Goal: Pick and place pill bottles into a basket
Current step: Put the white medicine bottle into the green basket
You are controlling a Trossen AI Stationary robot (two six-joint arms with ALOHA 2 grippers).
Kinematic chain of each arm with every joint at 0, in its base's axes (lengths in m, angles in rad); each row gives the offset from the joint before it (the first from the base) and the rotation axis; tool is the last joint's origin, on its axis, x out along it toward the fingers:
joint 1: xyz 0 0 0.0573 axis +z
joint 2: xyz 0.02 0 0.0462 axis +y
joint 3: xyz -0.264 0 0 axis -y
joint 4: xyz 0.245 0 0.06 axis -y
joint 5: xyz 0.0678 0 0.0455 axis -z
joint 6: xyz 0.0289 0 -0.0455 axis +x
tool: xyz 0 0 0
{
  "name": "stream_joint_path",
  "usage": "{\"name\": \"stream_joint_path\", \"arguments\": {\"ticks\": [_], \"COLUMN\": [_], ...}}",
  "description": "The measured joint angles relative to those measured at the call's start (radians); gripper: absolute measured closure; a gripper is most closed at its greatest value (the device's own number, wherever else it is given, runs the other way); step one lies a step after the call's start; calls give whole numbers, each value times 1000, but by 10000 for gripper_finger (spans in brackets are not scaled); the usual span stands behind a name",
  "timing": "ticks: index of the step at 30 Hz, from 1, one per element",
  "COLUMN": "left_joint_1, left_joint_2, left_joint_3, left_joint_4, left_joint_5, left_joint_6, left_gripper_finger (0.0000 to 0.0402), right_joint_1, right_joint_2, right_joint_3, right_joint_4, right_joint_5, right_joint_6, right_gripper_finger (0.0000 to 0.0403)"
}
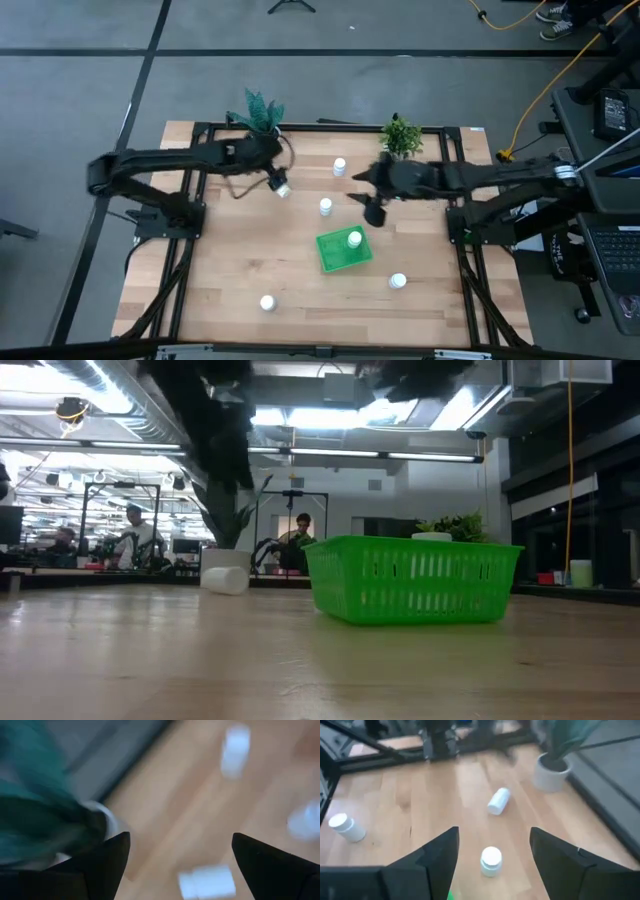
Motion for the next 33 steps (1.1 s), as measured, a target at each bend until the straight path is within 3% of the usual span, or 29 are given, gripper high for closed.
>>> {"name": "stream_joint_path", "arguments": {"ticks": [7, 12, 18, 25, 33], "left_joint_1": [-31, -48, -82, -116, -121], "left_joint_2": [-363, -497, -543, -546, -554], "left_joint_3": [2, 2, 2, 1, 1], "left_joint_4": [24, -12, -115, -164, -164], "left_joint_5": [-72, -38, -26, -13, -2], "left_joint_6": [-83, -86, -94, -78, -37], "left_gripper_finger": [65, 60, 45, 43, 45], "right_joint_1": [-139, -198, -262, -269, -269], "right_joint_2": [353, 624, 885, 1127, 1196], "right_joint_3": [288, 594, 909, 1225, 1208], "right_joint_4": [-37, -198, -394, -578, -508], "right_joint_5": [-237, -328, -418, -425, -444], "right_joint_6": [-63, -138, -141, -138, -33], "right_gripper_finger": [158, 157, 136, 108, 107]}}
